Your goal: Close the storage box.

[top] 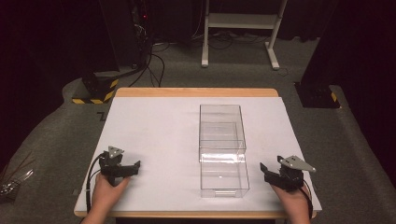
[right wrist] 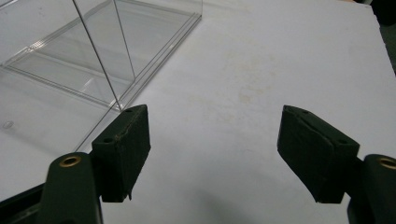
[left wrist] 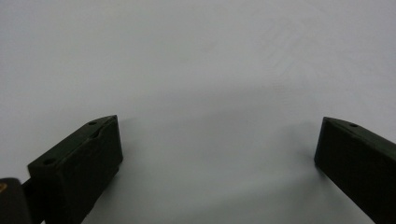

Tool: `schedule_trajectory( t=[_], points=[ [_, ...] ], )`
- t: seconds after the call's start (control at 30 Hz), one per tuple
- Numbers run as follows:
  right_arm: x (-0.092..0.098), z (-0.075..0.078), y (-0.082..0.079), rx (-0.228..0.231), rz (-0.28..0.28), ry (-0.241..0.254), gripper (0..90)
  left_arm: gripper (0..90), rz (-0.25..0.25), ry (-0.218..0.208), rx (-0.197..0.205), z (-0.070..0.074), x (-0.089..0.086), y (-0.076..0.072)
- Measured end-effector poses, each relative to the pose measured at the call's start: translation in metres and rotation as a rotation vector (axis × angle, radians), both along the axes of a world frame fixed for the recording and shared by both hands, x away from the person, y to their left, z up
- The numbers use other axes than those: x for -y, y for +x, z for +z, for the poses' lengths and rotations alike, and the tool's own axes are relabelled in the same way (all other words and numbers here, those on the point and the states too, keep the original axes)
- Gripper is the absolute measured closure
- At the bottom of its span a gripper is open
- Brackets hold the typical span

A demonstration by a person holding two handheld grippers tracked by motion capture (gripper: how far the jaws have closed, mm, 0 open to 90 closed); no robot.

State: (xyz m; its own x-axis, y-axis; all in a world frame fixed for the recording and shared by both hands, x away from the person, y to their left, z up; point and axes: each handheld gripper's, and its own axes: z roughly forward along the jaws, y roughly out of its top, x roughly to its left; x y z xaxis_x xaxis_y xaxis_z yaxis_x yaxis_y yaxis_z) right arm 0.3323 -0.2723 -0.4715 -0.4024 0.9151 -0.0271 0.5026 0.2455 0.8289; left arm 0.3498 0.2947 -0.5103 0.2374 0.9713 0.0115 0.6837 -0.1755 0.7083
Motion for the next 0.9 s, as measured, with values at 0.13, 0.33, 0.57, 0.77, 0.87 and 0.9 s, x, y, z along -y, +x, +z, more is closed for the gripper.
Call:
schedule_trajectory(
  t=[0.13,0.33,0.57,0.77,0.87,0.9],
  points=[
    [0.0,0.003,-0.003,0.011,0.001,0.005,25.8,1.2,0.0,0.0,0.0,0.0,0.0,0.0],
    [0.0,0.008,-0.007,0.02,-0.005,0.017,25.9,1.2,0.0,-0.001,0.0,0.0,0.0,0.0],
    [-0.003,0.015,-0.011,0.044,-0.001,0.022,25.8,1.1,0.0,-0.001,0.0,0.0,0.0,0.0],
    [-0.009,0.021,-0.017,0.055,0.02,0.02,25.4,1.2,0.0,-0.001,0.0,0.0,0.0,0.0],
    [-0.011,0.025,-0.019,0.056,0.03,0.034,25.4,1.2,0.0,-0.001,0.0,0.0,0.0,0.0],
    [-0.011,0.026,-0.02,0.061,0.031,0.037,25.4,1.2,0.0,-0.001,0.0,0.0,0.0,0.0]
  ],
)
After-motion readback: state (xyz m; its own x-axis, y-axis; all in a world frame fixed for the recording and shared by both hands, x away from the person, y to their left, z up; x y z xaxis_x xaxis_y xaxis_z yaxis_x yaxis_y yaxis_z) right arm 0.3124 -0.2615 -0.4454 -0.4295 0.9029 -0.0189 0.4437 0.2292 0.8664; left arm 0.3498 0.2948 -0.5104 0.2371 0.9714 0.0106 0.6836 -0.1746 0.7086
